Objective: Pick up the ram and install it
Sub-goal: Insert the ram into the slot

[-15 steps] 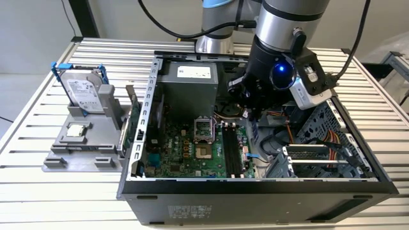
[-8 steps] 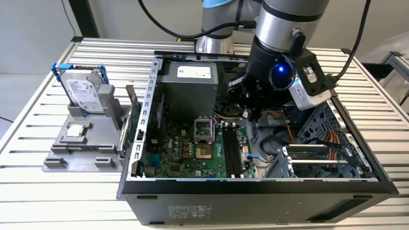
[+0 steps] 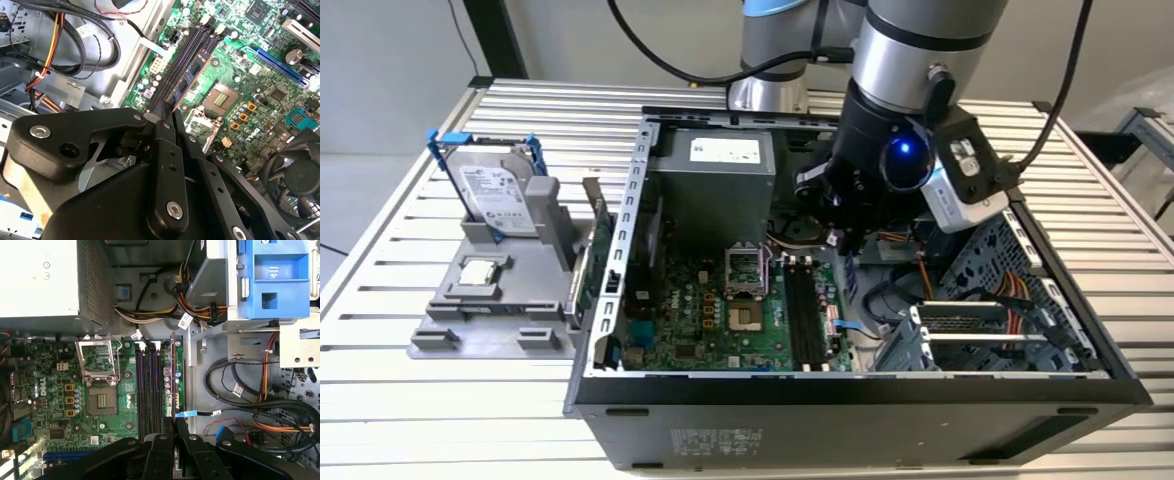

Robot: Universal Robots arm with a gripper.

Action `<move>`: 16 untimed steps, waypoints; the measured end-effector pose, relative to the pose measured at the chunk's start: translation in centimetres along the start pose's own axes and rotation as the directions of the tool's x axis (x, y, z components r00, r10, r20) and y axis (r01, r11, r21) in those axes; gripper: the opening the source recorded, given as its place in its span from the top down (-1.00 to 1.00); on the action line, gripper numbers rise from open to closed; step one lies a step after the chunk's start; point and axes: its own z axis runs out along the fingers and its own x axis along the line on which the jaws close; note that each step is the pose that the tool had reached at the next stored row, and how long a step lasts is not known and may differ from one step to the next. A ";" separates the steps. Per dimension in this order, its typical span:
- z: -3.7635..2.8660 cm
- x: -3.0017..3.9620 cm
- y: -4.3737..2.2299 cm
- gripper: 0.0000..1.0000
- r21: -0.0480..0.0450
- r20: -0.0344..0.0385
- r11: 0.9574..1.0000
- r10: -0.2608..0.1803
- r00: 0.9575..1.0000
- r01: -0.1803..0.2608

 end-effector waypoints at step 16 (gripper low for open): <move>0.51 0.02 0.01 1.00 0.002 0.000 1.000 0.000 1.000 0.000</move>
